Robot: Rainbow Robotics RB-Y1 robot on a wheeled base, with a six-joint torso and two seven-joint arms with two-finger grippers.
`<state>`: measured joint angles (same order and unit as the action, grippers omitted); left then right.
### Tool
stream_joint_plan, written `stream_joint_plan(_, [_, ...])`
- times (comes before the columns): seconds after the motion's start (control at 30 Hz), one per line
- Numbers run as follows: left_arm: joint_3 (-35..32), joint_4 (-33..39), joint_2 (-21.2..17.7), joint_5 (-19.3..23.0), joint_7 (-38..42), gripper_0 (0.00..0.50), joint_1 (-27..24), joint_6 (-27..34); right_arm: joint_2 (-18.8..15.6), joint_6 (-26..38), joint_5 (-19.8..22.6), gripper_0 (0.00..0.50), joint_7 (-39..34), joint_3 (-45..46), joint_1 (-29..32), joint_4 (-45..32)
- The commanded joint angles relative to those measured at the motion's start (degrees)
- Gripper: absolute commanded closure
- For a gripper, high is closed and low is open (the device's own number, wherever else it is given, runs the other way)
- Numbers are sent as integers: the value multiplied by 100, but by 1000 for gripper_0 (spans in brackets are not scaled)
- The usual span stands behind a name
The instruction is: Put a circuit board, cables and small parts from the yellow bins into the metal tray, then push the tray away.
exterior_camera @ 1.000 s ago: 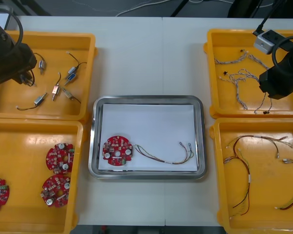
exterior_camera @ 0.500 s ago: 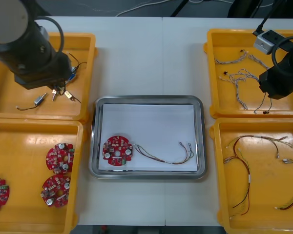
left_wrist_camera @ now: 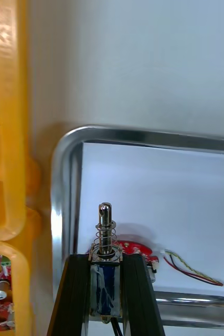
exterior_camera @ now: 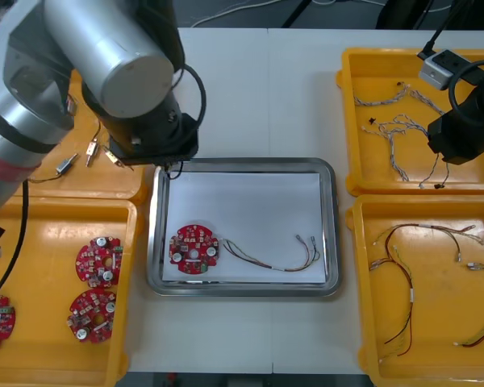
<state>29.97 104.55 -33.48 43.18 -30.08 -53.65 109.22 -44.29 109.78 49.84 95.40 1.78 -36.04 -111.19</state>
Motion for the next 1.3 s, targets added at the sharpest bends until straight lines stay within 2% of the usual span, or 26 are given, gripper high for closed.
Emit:
stream_joint_plan(0.03, [361,303,202,-205,591,500,-286,-182,61,22,-18,500,-153,112,26,-175])
stream_joint_plan(0.27, [624,303,334,-460,547,500,-137,-340,61,22,-18,500,-144,112,26,-175])
stream_joint_plan(0.57, [985,276,342,-1163,327,500,356,-920,61,22,-9,500,-144,112,44,-175])
stream_joint_plan(0.9, [1038,100,351,-1400,-95,500,769,-1245,61,22,17,500,-144,112,44,-175])
stream_joint_plan(1.3, [1161,-655,536,-1664,-183,500,795,-1904,70,22,26,500,-127,112,44,-175])
